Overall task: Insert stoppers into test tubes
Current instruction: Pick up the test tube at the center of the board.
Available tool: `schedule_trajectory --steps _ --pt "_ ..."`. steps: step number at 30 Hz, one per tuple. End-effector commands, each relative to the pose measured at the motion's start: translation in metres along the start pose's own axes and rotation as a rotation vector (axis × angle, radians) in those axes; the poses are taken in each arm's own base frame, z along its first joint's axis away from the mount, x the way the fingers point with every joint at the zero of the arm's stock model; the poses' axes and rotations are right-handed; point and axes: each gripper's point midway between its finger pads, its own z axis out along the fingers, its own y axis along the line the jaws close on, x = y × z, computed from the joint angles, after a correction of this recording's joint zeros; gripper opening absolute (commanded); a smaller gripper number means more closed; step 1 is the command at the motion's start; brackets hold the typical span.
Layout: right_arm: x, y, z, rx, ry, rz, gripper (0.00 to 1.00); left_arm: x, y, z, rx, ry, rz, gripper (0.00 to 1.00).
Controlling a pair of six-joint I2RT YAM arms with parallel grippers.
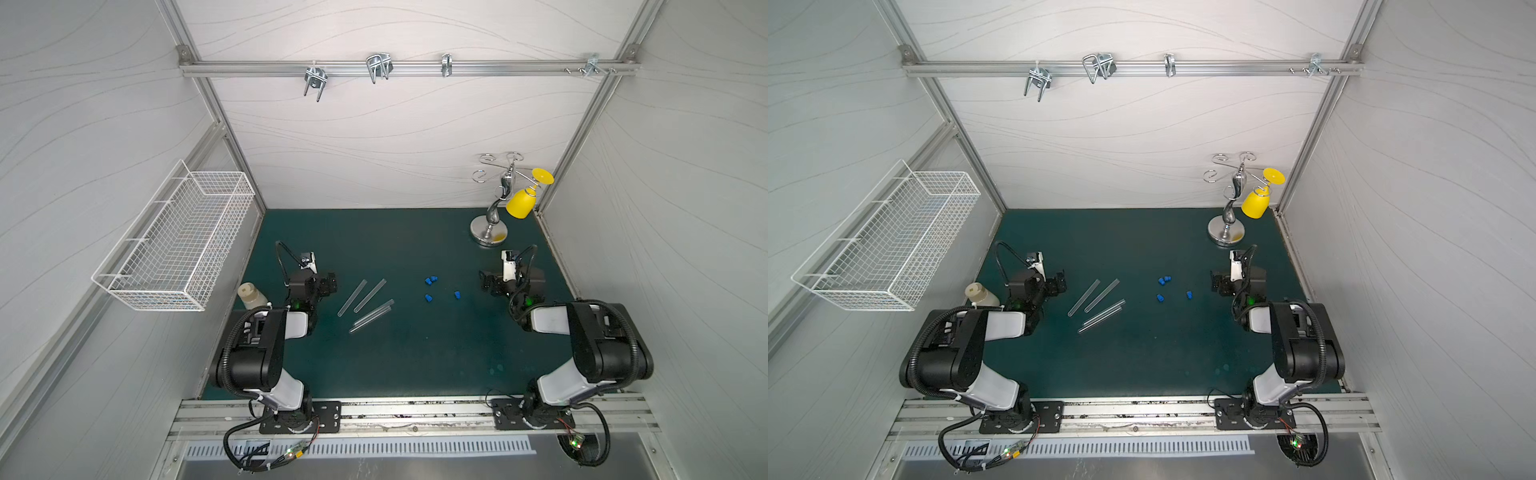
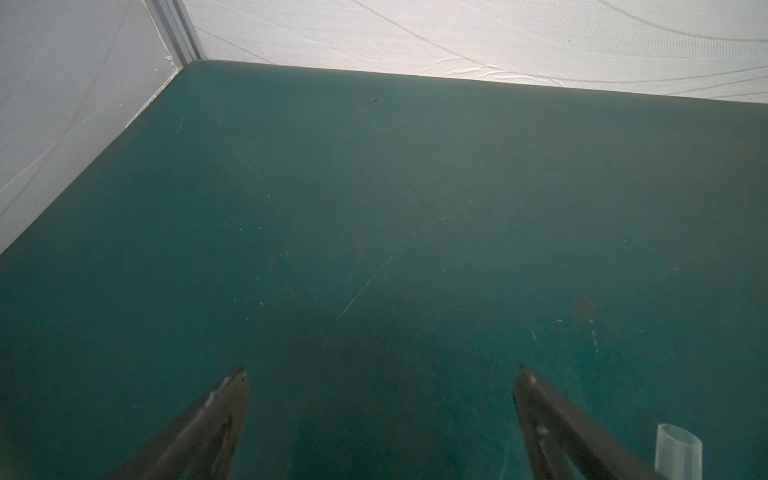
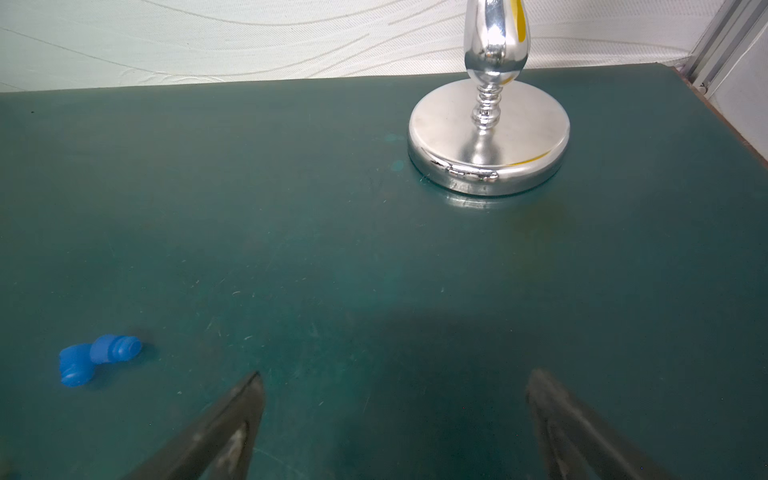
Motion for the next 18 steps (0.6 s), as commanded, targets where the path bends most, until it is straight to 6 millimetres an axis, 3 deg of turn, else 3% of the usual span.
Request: schedule_trajectory --steps 1,18 --pt "-0.0035 -0.0007 0.0038 0.006 0.001 -0.019 0.99 -0.0156 -0.0003 0.001 0.004 -0.045 -0.003 1.0" --pt "-0.0043 -0.0031 0.0022 -0.019 -0.012 0.011 0.99 -0.0158 -0.0002 0.001 0.002 -0.045 -0.002 1.0"
